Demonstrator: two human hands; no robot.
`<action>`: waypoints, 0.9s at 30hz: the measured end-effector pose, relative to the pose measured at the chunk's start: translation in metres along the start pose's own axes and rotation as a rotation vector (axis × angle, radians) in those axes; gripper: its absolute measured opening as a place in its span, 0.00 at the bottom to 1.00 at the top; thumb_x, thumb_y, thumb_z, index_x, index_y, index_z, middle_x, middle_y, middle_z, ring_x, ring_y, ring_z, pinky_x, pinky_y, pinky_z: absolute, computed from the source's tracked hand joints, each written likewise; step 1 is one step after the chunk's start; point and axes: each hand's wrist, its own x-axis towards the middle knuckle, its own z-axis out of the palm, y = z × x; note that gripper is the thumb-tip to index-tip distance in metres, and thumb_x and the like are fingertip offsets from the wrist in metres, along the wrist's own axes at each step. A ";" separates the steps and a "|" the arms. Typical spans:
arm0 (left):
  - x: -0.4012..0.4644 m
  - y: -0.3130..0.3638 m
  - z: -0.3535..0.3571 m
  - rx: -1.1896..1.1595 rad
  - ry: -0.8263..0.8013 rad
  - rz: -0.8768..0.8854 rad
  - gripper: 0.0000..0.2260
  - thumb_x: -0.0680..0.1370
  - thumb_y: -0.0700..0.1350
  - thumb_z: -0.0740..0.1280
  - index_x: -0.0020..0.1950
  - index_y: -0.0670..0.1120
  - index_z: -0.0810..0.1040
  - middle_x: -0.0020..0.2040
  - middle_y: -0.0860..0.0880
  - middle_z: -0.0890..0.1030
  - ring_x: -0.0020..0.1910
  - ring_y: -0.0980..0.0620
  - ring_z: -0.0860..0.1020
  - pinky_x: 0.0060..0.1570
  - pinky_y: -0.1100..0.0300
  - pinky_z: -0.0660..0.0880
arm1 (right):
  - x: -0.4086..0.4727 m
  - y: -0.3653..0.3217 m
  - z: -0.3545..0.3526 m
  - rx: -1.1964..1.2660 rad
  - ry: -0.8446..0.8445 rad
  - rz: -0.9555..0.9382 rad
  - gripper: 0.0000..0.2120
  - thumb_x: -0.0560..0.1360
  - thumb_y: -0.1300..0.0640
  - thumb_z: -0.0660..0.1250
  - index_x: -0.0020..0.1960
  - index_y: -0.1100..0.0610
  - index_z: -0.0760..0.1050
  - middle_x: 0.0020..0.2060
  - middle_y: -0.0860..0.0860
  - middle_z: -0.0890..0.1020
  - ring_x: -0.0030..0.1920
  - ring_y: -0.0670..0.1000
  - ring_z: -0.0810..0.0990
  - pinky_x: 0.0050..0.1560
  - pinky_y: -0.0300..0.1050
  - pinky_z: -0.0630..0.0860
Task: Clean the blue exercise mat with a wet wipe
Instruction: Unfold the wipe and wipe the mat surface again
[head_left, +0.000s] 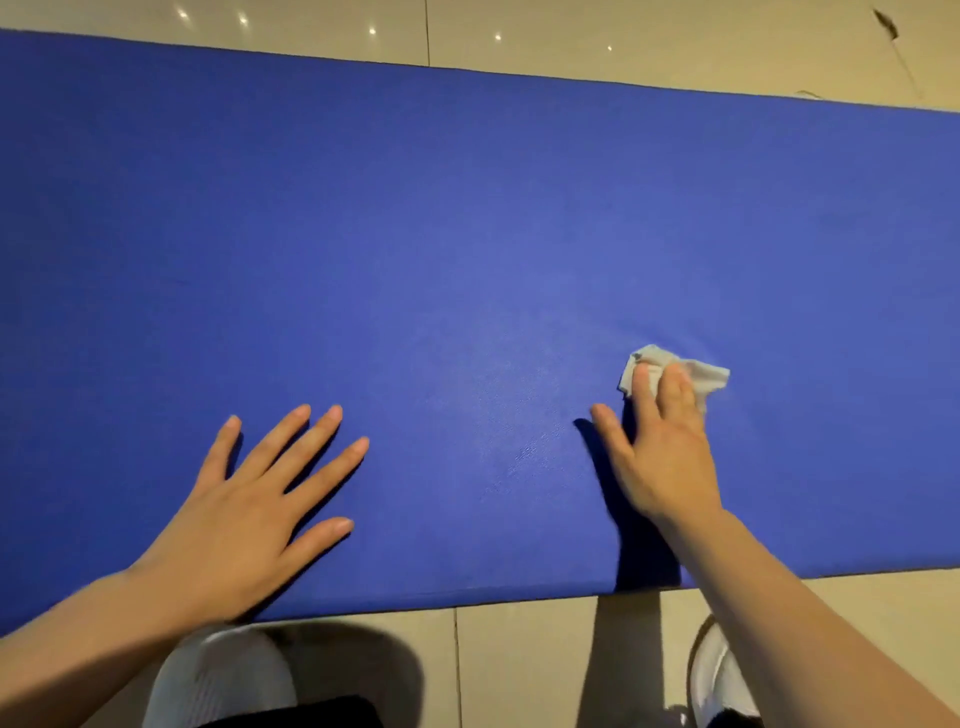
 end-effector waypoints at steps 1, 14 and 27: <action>0.009 0.000 -0.005 -0.021 -0.016 -0.039 0.28 0.81 0.65 0.46 0.78 0.54 0.60 0.78 0.47 0.62 0.76 0.46 0.58 0.68 0.38 0.52 | -0.006 -0.011 0.004 0.005 -0.035 -0.024 0.46 0.72 0.25 0.43 0.80 0.56 0.52 0.79 0.58 0.49 0.78 0.54 0.45 0.77 0.55 0.48; 0.079 0.002 -0.026 -0.118 -0.331 -0.296 0.42 0.49 0.74 0.13 0.62 0.61 0.14 0.62 0.56 0.13 0.60 0.54 0.13 0.70 0.38 0.32 | 0.049 -0.018 0.004 -0.098 -0.019 -0.221 0.45 0.73 0.26 0.43 0.79 0.55 0.56 0.79 0.55 0.55 0.79 0.54 0.51 0.76 0.54 0.56; 0.076 -0.009 -0.005 -0.057 0.036 -0.215 0.31 0.79 0.68 0.47 0.78 0.55 0.59 0.77 0.47 0.61 0.75 0.45 0.58 0.66 0.35 0.56 | 0.067 -0.042 0.013 -0.205 -0.063 -0.583 0.44 0.75 0.26 0.42 0.78 0.57 0.59 0.77 0.57 0.60 0.78 0.57 0.56 0.75 0.53 0.57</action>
